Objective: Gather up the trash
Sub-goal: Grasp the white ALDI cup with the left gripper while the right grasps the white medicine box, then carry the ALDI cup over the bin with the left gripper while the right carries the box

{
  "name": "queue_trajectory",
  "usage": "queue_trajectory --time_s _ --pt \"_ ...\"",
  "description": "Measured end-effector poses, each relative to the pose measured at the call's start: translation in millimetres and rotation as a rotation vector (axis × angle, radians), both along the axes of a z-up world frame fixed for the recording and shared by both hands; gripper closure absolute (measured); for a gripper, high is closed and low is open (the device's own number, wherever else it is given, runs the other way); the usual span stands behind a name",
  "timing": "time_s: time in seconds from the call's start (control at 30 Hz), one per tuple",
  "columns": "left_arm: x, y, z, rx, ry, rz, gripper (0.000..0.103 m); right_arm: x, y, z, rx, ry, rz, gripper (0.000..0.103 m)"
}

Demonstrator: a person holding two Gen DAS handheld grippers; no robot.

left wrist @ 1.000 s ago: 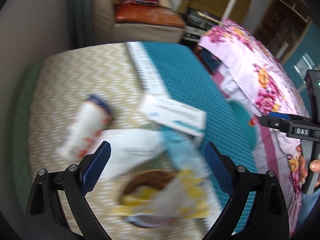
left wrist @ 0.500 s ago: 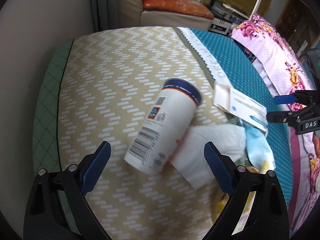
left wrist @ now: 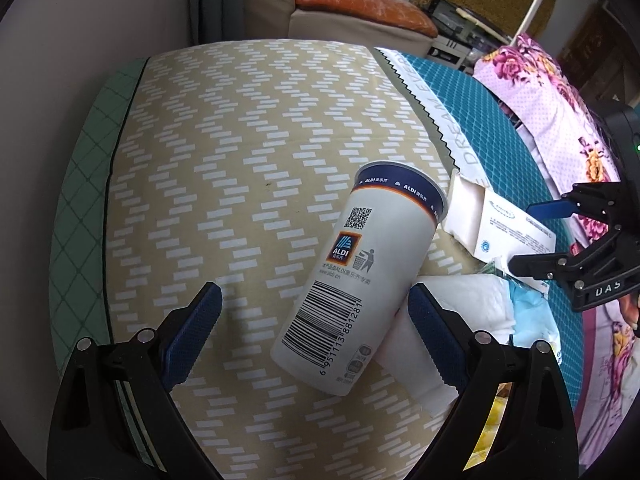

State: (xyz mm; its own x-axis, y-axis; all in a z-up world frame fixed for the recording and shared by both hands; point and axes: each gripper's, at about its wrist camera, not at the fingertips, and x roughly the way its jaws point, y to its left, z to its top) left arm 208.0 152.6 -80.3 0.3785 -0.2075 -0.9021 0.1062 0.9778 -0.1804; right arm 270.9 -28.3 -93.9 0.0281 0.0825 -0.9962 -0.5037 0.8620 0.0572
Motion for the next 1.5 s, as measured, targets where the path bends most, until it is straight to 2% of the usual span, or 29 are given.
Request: queue_trajectory --time_s 0.23,0.4,0.47,0.53,0.57,0.6,0.67,0.77,0.87,0.9,0.93,0.97,1.07,1.13,1.2,1.27,1.5 --pt "-2 1 -3 0.008 0.008 -0.012 0.009 -6 16 0 -0.046 -0.013 0.055 0.024" --pt "-4 3 -5 0.002 0.012 -0.01 0.009 -17 32 -12 -0.149 -0.061 0.154 0.021" --pt "-5 4 -4 0.005 0.01 -0.01 0.009 -19 38 -15 -0.147 -0.083 0.164 0.021" --pt "-4 4 -3 0.008 0.009 -0.017 0.009 -18 42 -17 -0.117 -0.062 0.155 0.022" --pt "-2 3 -2 0.011 0.009 -0.021 0.009 -16 42 -17 -0.102 -0.053 0.152 0.029" --pt "-1 2 -1 0.015 0.009 -0.025 0.009 -13 42 -18 -0.075 -0.027 0.139 0.034" --pt "4 -1 1 0.023 0.012 -0.036 0.009 -8 40 -15 -0.039 -0.013 0.114 0.037" --pt "9 -5 -1 0.029 0.02 -0.054 0.009 -3 30 -10 0.022 0.025 0.081 0.038" --pt "18 -14 -4 0.016 0.03 -0.068 0.009 -1 14 0 0.057 0.006 0.012 0.038" --pt "19 -15 -5 0.009 0.027 -0.069 0.021 4 1 3 0.069 0.005 -0.007 0.038" --pt "19 -18 -5 0.007 0.015 -0.072 0.026 7 -6 6 0.087 0.001 -0.036 0.038" --pt "19 -21 -5 0.007 0.007 -0.079 0.047 9 -14 9 0.102 -0.004 -0.062 0.038" --pt "20 -22 -2 -0.038 0.013 -0.059 0.049 10 -34 18 0.15 -0.02 -0.144 0.038" --pt "20 -23 4 -0.009 -0.017 -0.024 0.049 8 -47 25 0.182 -0.032 -0.196 0.038" --pt "17 -19 12 -0.019 -0.04 0.013 0.049 2 -58 31 0.199 -0.044 -0.231 0.038" --pt "13 -16 23 -0.021 -0.065 0.049 0.049 -6 -86 43 0.218 -0.05 -0.259 0.038" --pt "-14 -47 52 -0.007 -0.103 0.009 0.049 -39 -113 56 0.296 -0.075 -0.377 0.038"
